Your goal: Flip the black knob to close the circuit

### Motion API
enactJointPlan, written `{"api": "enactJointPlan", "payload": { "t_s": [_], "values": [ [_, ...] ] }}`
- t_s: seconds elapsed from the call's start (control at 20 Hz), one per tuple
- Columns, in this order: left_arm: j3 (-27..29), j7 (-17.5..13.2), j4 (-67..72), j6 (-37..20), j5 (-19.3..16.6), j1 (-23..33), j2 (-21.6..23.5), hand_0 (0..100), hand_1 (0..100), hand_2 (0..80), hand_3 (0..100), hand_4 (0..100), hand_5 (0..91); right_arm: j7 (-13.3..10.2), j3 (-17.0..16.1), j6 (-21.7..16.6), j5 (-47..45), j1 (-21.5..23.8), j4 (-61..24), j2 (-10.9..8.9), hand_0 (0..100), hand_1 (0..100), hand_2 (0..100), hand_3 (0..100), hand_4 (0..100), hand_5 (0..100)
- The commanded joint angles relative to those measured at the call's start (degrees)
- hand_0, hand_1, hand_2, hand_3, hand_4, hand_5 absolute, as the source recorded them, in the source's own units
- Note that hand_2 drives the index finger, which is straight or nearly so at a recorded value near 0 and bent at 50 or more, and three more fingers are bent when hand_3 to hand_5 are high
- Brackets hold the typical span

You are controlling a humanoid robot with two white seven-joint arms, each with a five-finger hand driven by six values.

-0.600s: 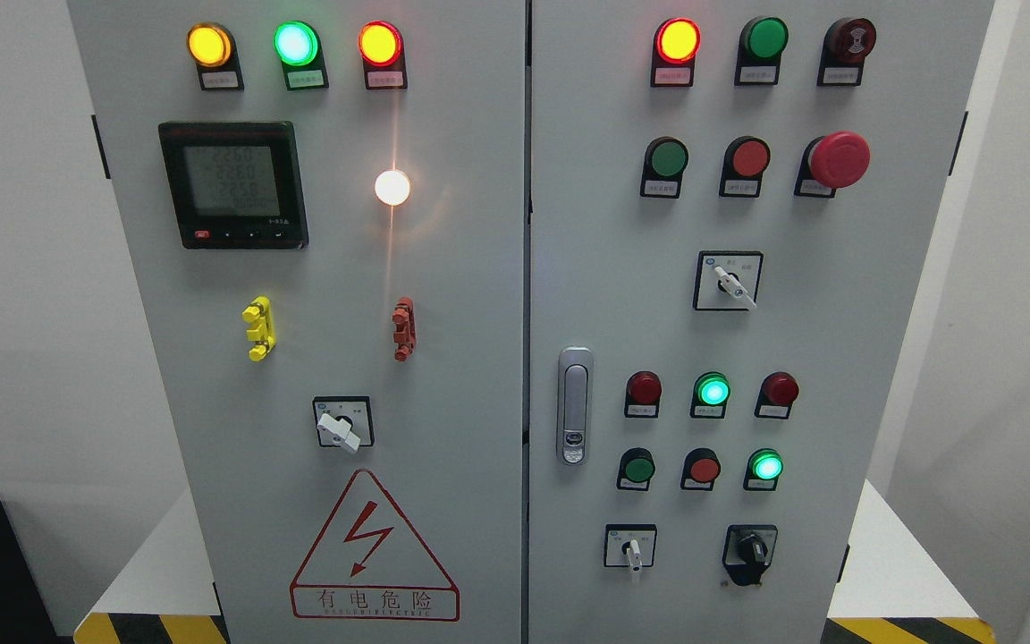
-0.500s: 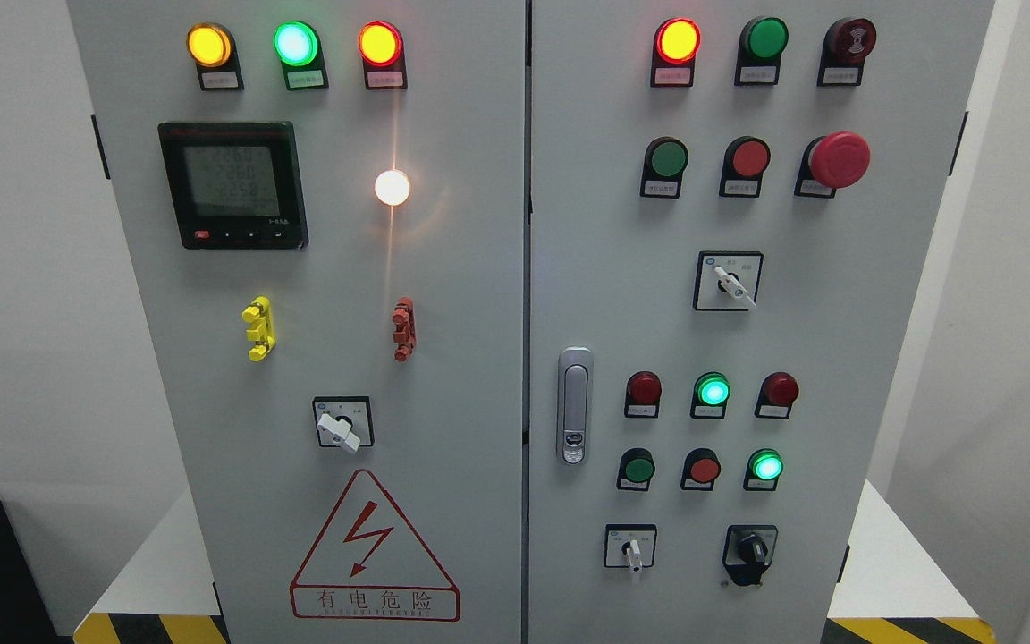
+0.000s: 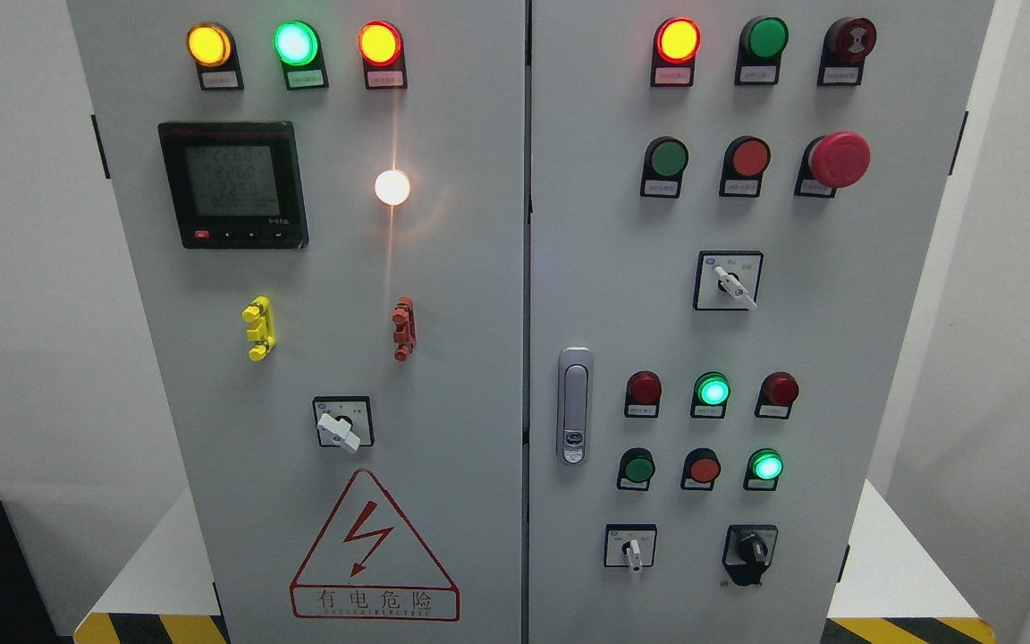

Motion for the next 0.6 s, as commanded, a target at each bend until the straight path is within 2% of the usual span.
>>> {"api": "enactJointPlan", "payload": {
  "t_s": [0.0,0.55],
  "values": [
    [0.00,0.04,0.00,-0.01,0.00,0.00,0.00,12,56,0.0,0,0,0.0,0.08,-1.67,0.05,-0.02,-0.53,3.29,0.23,0,9,0,0,0,0],
    [0.00,0.04,0.00,-0.01,0.00,0.00,0.00,12,56,0.0,0,0,0.0,0.96,-1.76,-0.48,-0.02,-0.97,3.73,0.15,0,11,0,0,0,0]
  ]
}}
